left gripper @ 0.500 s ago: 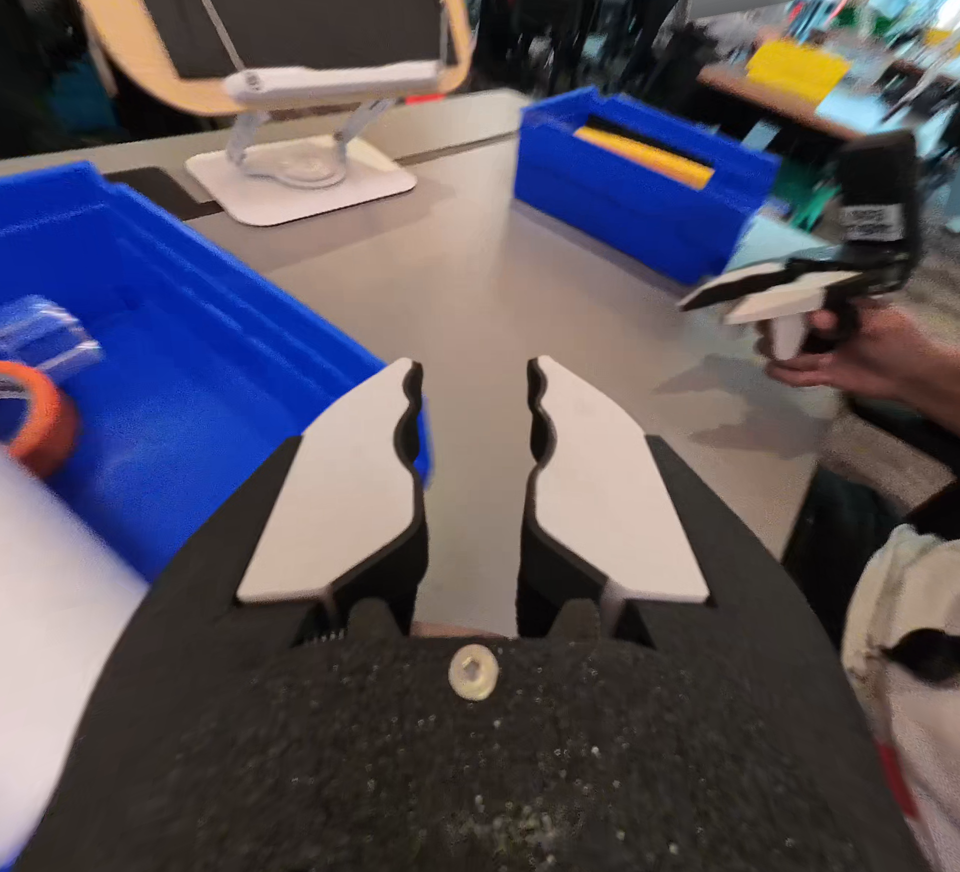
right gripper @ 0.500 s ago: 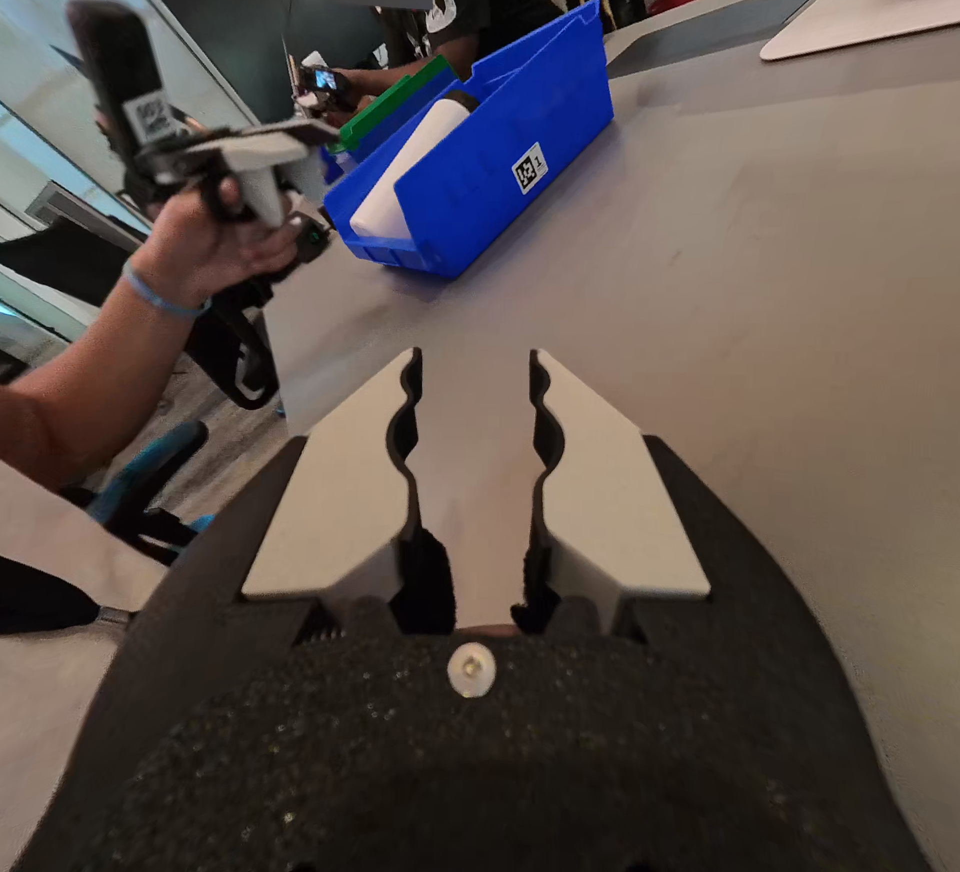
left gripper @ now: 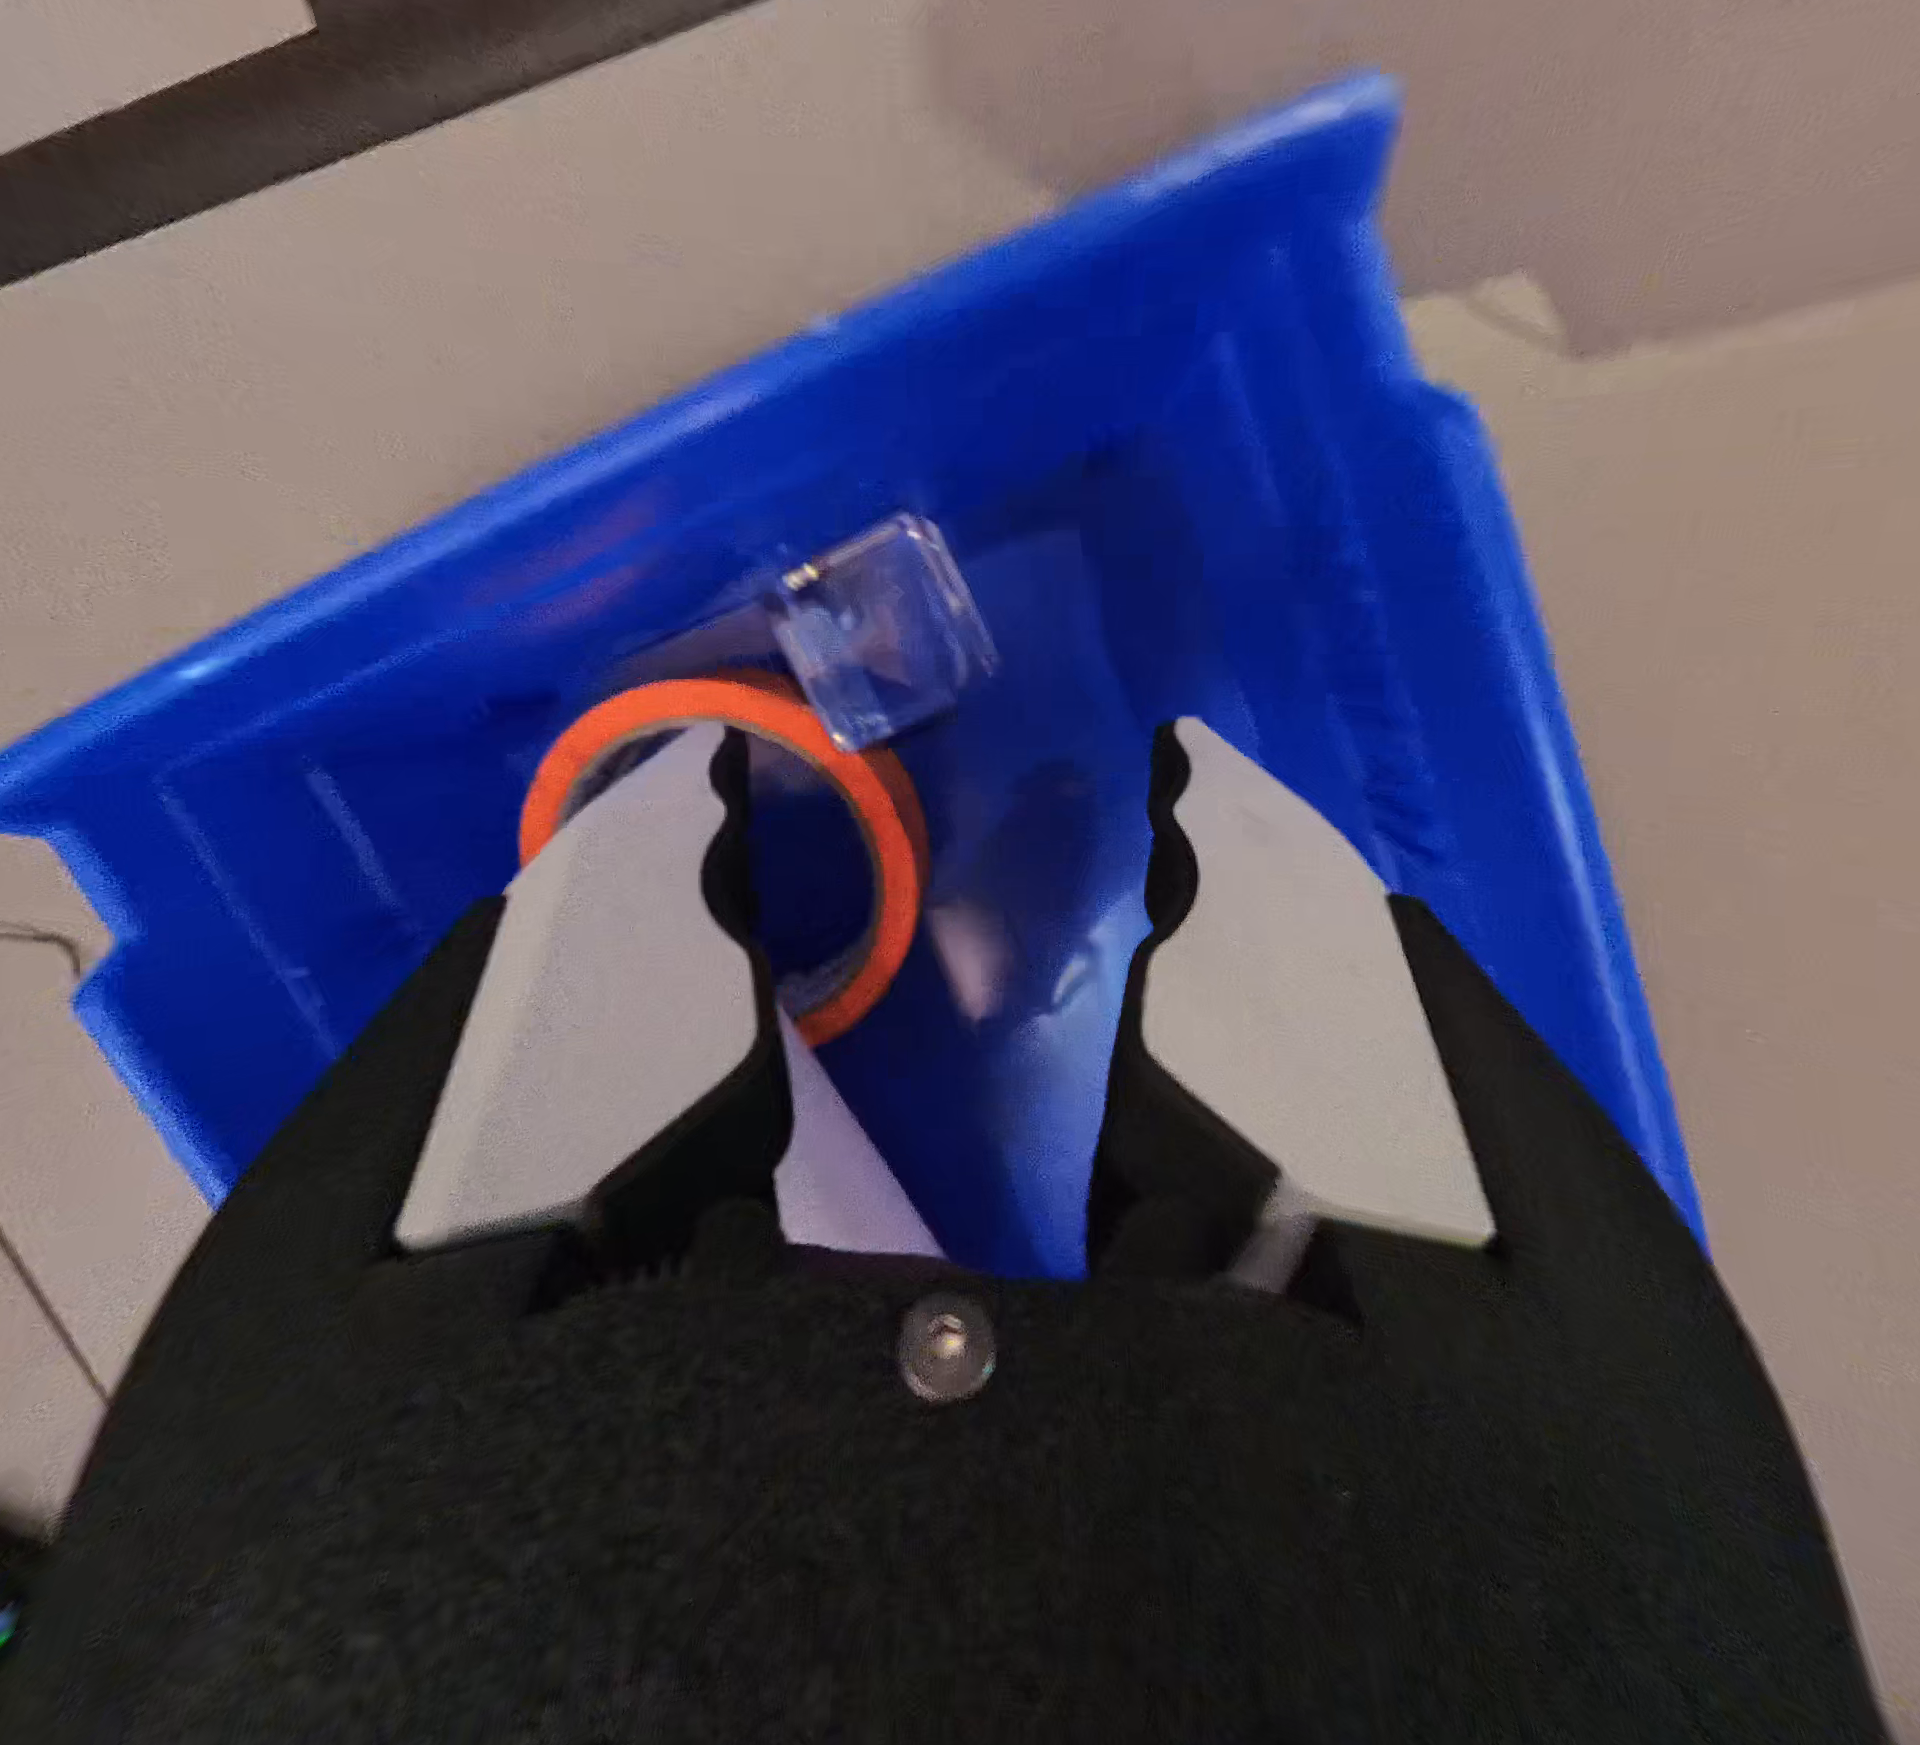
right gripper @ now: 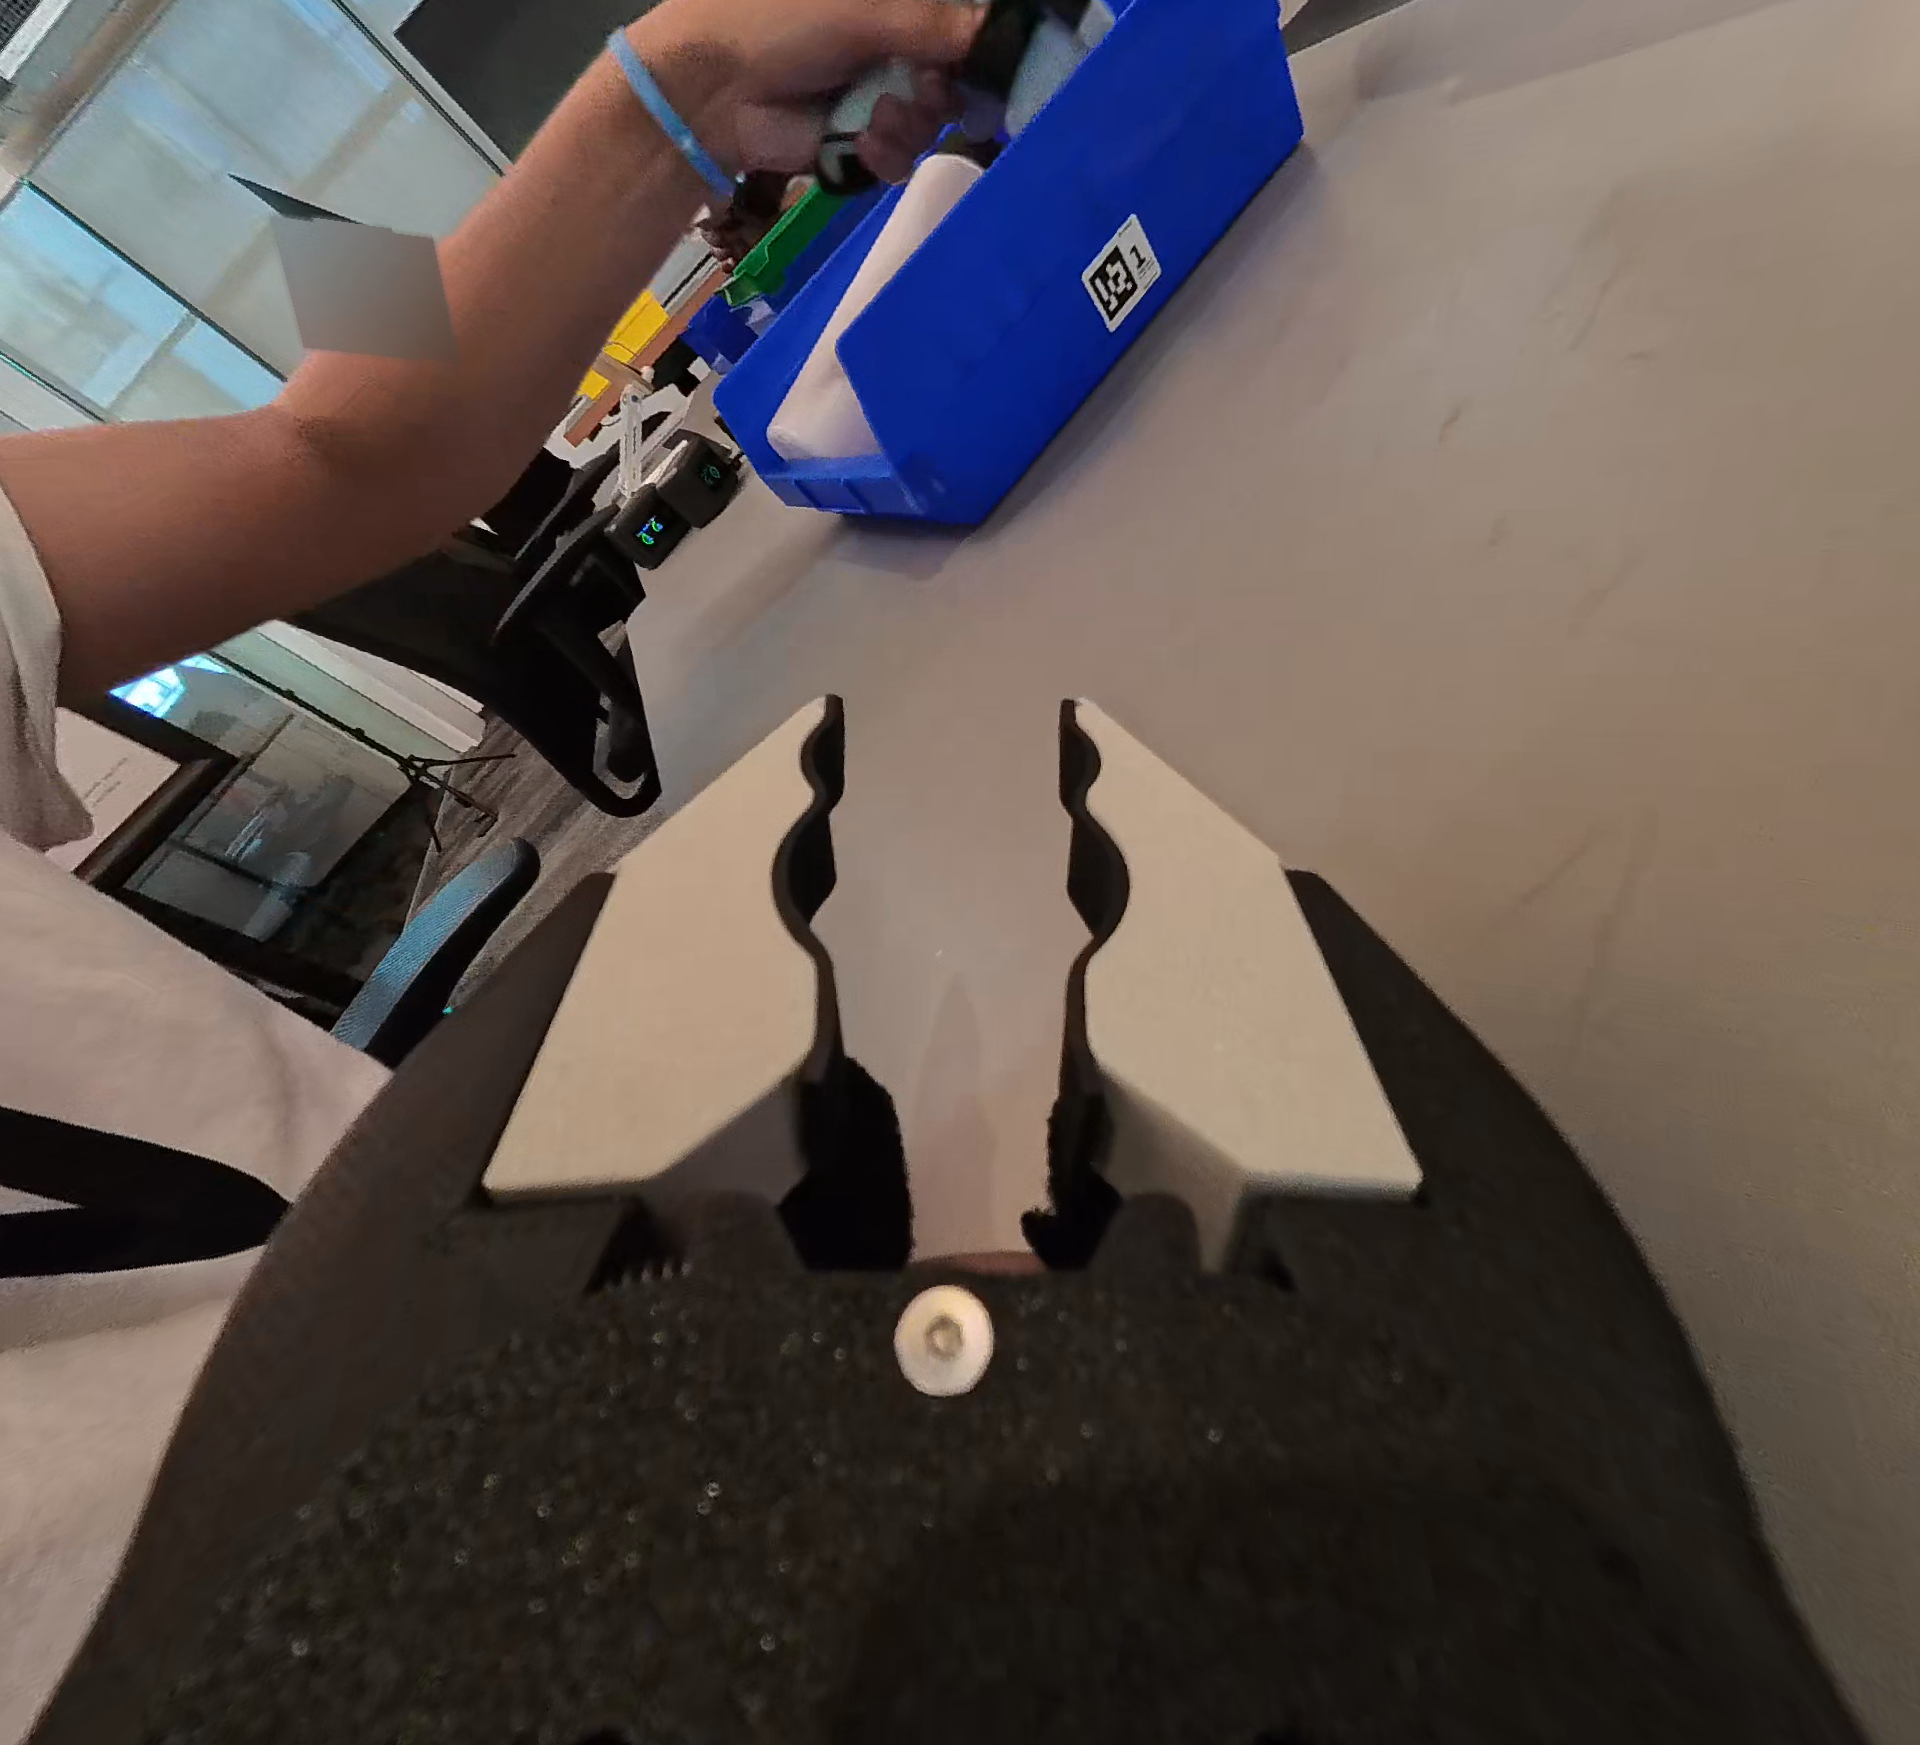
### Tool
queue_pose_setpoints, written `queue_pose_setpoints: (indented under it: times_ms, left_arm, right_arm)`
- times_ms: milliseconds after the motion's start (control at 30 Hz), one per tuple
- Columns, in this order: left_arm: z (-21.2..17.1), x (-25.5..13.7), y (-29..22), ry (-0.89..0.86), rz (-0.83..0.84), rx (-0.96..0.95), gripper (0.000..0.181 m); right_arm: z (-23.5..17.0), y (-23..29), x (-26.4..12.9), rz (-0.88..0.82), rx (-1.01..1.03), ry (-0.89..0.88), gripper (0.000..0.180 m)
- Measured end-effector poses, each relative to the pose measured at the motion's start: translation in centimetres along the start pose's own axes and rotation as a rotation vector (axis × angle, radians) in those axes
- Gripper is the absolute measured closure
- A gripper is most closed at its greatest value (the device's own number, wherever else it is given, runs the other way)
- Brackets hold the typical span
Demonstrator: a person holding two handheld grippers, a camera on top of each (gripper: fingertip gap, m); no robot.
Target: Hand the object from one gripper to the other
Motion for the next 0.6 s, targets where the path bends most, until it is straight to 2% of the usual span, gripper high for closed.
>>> queue_pose_setpoints:
  times_ms: [267,400,467,600]
  left_arm:
    - [0.7,2.8,1.4,0.053,-0.012,-0.203,0.114]
    - [-0.1,4.5,1.4,0.116,-0.048,-0.265,0.135]
    - [0.1,4.7,1.6,0.105,-0.081,-0.313,0.137]
    - [-0.1,3.9,1.7,0.064,-0.127,-0.266,0.137]
  right_arm:
    - [-0.5,0.2,0.1,0.03,0.049,0.017,0.139]
    - [-0.7,0.6,0.2,0.048,0.061,0.03,0.139]
    - [-0.8,0.7,0.2,0.055,0.069,0.032,0.139]
    - [-0.9,0.9,0.2,0.063,0.074,0.035,0.138]
Point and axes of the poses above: each gripper's, where its closed fingertips meet, x out along the fingers, z out of its top, y = z × x across the jaws, the point moved 5 cm from there along -x, back along the fingers, and after that the axes turned 10 degrees about -y, right-handed, at the moved point
